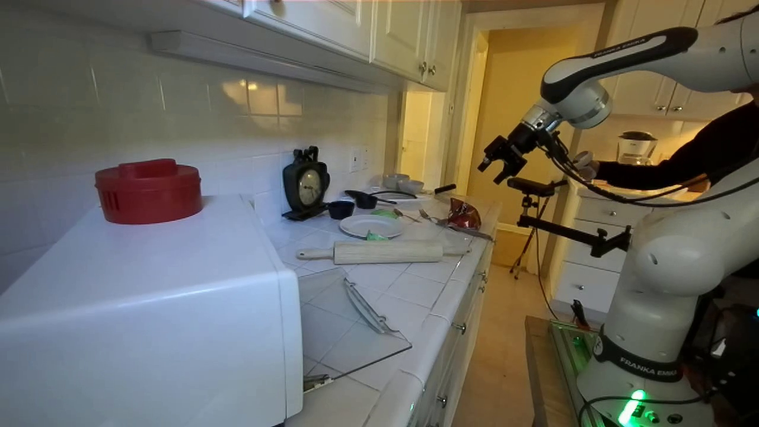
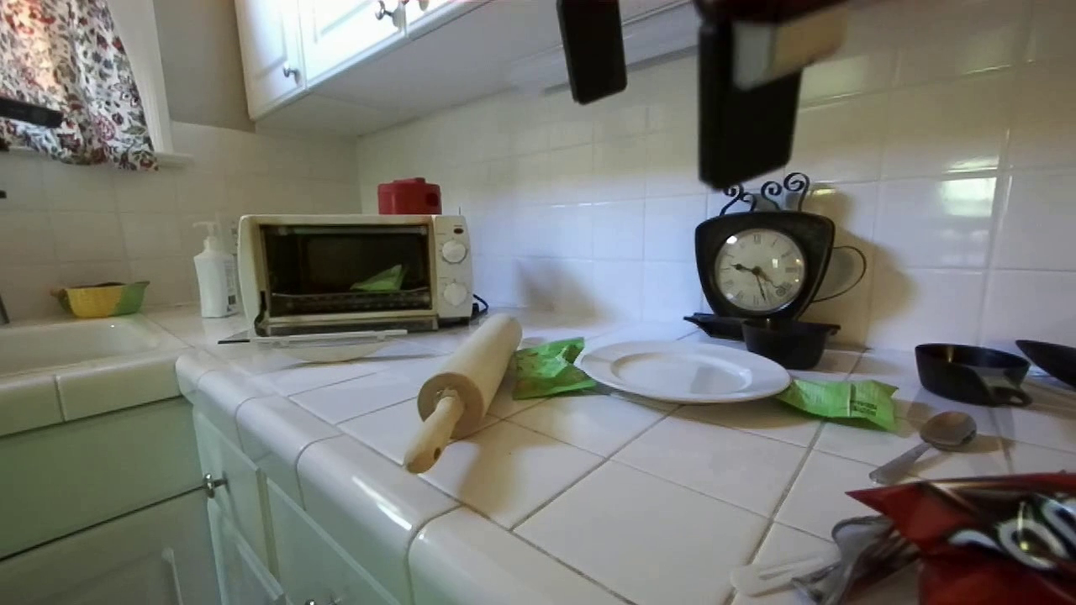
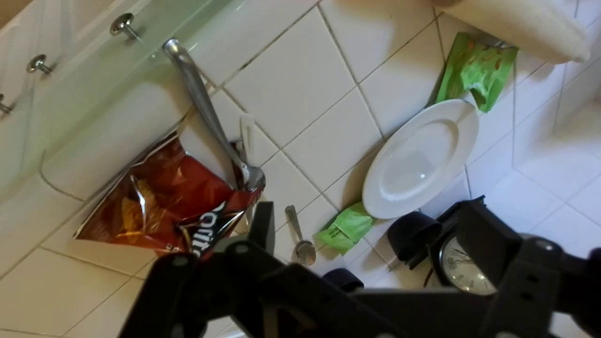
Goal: Put the black pot on the white plate
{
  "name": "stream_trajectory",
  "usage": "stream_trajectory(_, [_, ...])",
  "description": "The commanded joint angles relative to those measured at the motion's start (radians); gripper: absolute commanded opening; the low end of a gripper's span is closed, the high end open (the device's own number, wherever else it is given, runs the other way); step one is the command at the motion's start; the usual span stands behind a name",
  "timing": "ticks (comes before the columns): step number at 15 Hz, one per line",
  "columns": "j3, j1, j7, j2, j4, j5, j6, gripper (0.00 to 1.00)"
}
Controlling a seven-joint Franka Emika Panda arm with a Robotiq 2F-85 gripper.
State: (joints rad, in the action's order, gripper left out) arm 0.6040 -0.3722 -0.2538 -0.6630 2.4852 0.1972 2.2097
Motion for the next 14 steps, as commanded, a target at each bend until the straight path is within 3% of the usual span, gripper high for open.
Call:
stream_trajectory(1, [0.053, 0.035, -0.008, 0.13, -0.22, -0.002, -0.184, 1.0])
stream_trajectory(2, [0.051, 0.035, 0.008, 0.142, -0.271, -0.003, -0.237, 1.0])
stream_trajectory(3, [0.035, 0.008, -0.011, 0.073, -0.156, 0.006, -0.147, 1.0])
stream_trajectory(6, [0.034, 0.013, -0.01, 0.124, -0.244, 0.008, -0.209, 1.0])
stream_trajectory(11, [0.029, 0.005, 0.028, 0.164, -0.25, 0.013, -0.184, 1.0])
stream_trajectory(14, [0.06, 0.05, -0.019, 0.221, -0.296, 0.058, -0.192, 1.0])
